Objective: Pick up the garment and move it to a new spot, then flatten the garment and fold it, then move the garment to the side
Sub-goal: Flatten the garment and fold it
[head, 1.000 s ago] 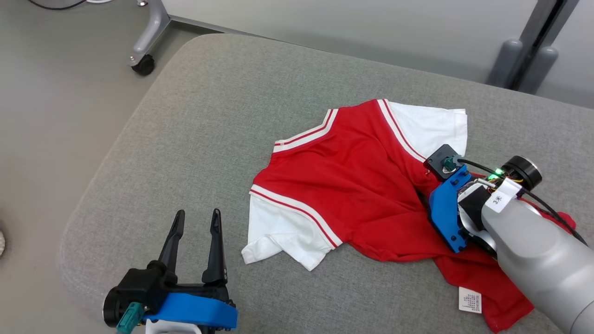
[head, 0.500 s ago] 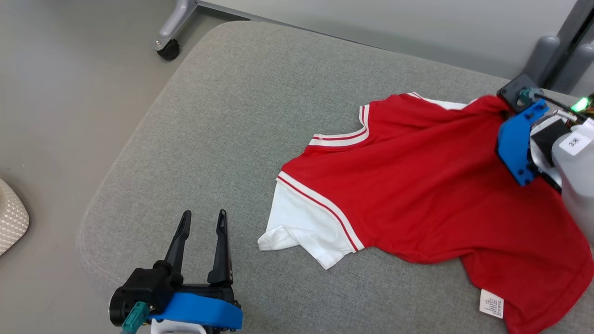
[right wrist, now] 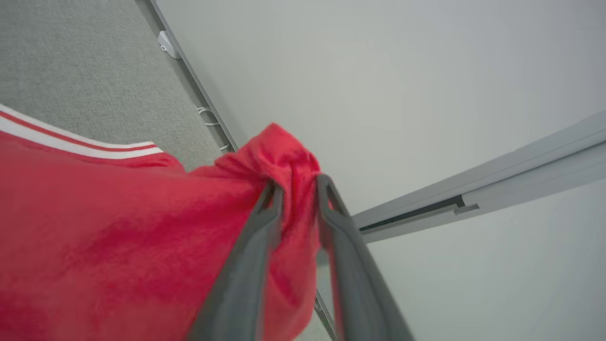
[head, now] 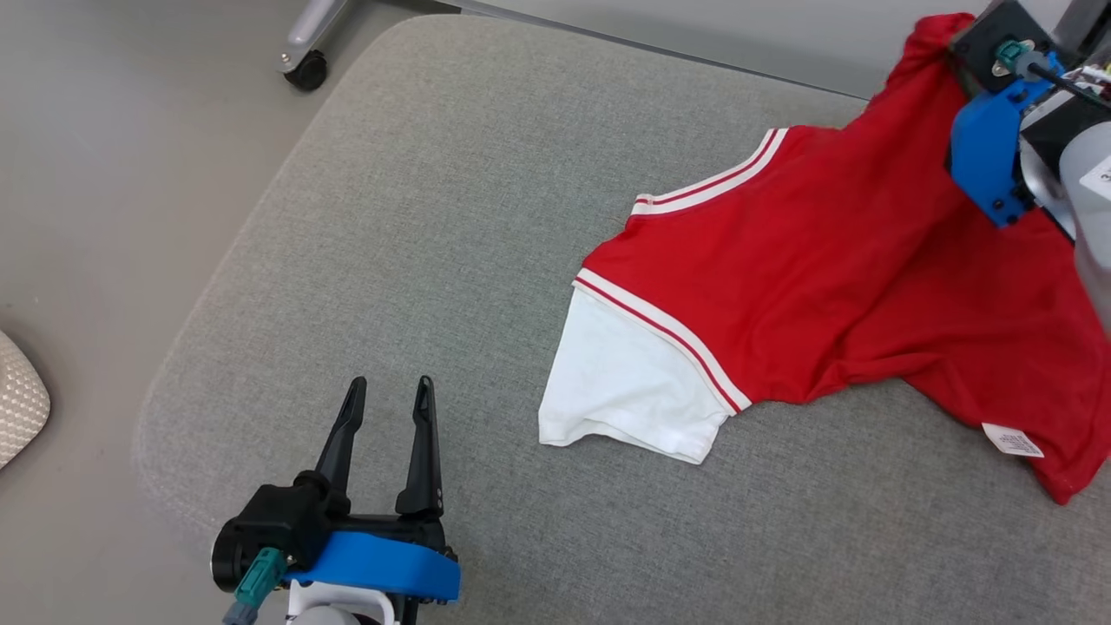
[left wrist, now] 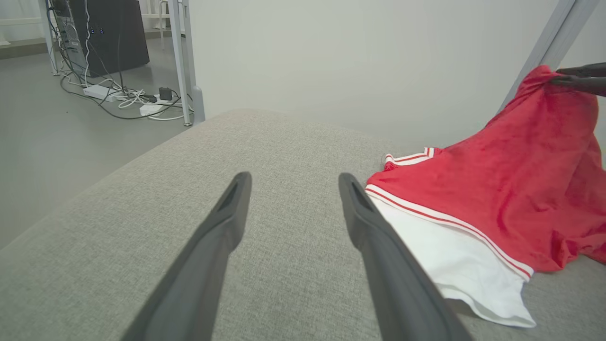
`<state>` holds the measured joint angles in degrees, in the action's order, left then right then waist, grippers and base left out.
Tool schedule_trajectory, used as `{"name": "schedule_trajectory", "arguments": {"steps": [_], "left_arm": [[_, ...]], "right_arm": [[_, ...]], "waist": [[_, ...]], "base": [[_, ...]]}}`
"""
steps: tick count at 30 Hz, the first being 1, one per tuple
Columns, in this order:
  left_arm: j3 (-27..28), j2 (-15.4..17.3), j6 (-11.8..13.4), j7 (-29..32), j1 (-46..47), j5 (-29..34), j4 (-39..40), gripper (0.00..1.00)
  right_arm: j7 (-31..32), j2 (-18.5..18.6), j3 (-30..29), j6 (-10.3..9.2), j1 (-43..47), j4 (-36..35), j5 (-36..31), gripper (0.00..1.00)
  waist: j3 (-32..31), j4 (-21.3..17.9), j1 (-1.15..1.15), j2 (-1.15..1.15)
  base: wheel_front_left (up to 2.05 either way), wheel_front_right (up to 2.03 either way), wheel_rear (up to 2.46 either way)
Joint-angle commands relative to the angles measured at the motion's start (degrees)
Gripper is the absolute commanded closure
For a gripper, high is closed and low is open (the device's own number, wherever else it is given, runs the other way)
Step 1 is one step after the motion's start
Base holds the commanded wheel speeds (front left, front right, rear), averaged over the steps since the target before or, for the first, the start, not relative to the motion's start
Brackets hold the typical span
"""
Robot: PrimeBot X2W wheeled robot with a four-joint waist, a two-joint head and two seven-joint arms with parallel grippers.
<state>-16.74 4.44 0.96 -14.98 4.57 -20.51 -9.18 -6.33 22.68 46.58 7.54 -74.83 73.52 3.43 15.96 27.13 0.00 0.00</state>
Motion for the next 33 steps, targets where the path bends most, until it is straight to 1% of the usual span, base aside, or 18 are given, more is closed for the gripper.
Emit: {"name": "schedule_trajectory", "arguments": {"steps": [1, 5, 9, 12, 15, 17, 20, 22, 25, 28, 30, 33], "left_arm": [[0.33, -0.02, -0.15, -0.23, 0.57, 0.09, -0.15, 0.0], [0.8, 0.32, -0.19, -0.25, 1.04, 0.36, -0.03, 0.0], [1.51, 0.9, -0.3, -0.26, 1.78, 0.74, 0.39, 0.0], [2.33, 1.62, -0.22, -0.26, 2.53, 0.98, 0.52, 0.0], [2.99, 2.21, -0.11, -0.27, 3.37, 0.68, 0.04, 0.0], [3.71, 2.63, 0.18, -0.27, 4.07, 0.52, -0.56, 0.0], [4.82, 3.18, 0.63, -0.26, 4.3, -0.18, -1.73, 0.0], [5.56, 3.37, 0.72, -0.26, 4.01, -0.6, -2.5, 0.0], [5.51, 4.08, 0.62, -0.27, 2.59, -0.07, -4.03, 0.0], [5.5, 3.34, 0.64, -0.27, 1.17, -0.66, -4.56, 0.0], [5.57, 3.33, 0.6, -0.27, -0.36, -0.94, -4.98, 0.0], [5.31, 3.31, 0.29, -0.27, -2.12, -1.06, -5.51, 0.0]], "right_arm": [[-0.66, -0.33, -1.06, -0.09, 1.08, 0.19, -0.73, 0.0], [-3.32, -2.77, -6.45, -0.09, 2.86, 0.21, -1.85, 0.0], [-6.74, -5.53, -12.33, -0.09, 5.34, -0.41, -1.43, 0.0], [-8.33, -7.09, -17.0, -0.09, 7.92, -2.09, -1.02, 0.0], [-8.85, -8.72, -21.68, -0.08, 11.73, -5.19, -0.94, 0.0], [-8.86, -9.92, -25.2, -0.08, 15.16, -9.74, -1.05, 0.0], [-8.84, -11.93, -31.05, -0.08, 22.81, -17.23, -2.25, 0.0], [-8.86, -14.25, -35.01, -0.06, 28.49, -22.68, -3.17, 0.0], [-8.86, -16.94, -41.38, -0.06, 38.41, -30.75, -5.38, 0.0], [-8.87, -19.14, -47.0, -0.06, 48.11, -38.28, -6.78, 0.0], [-8.88, -19.76, -49.23, -0.06, 53.5, -42.66, -6.96, 0.0], [-8.87, -19.89, -48.12, -0.05, 60.1, -47.43, -1.64, 0.0]], "waist": [[-0.05, -0.34, 0.0, 0.0], [-0.29, -2.36, 0.0, 0.0], [-1.33, -5.51, 0.0, 0.0], [-2.49, -8.48, 0.0, 0.0], [-3.69, -11.51, 0.0, 0.0], [-4.47, -13.47, 0.0, 0.0], [-6.04, -16.31, 0.0, 0.0], [-7.03, -17.86, 0.0, 0.0], [-8.89, -19.36, 0.0, 0.0], [-10.35, -20.05, 0.0, 0.0], [-11.23, -20.33, 0.0, 0.0], [-12.22, -20.51, 0.0, 0.0]], "base": [[0.0, 0.0, 0.0], [0.0, 0.0, 0.0], [0.0, 0.0, 0.0], [0.0, 0.0, 0.0], [0.0, 0.0, 0.0], [0.0, 0.0, 0.0], [0.0, 0.0, 0.0], [0.0, 0.0, 0.0], [0.0, 0.0, 0.0], [0.0, 0.0, 0.0], [0.0, 0.0, 0.0], [0.0, 0.0, 0.0]]}}
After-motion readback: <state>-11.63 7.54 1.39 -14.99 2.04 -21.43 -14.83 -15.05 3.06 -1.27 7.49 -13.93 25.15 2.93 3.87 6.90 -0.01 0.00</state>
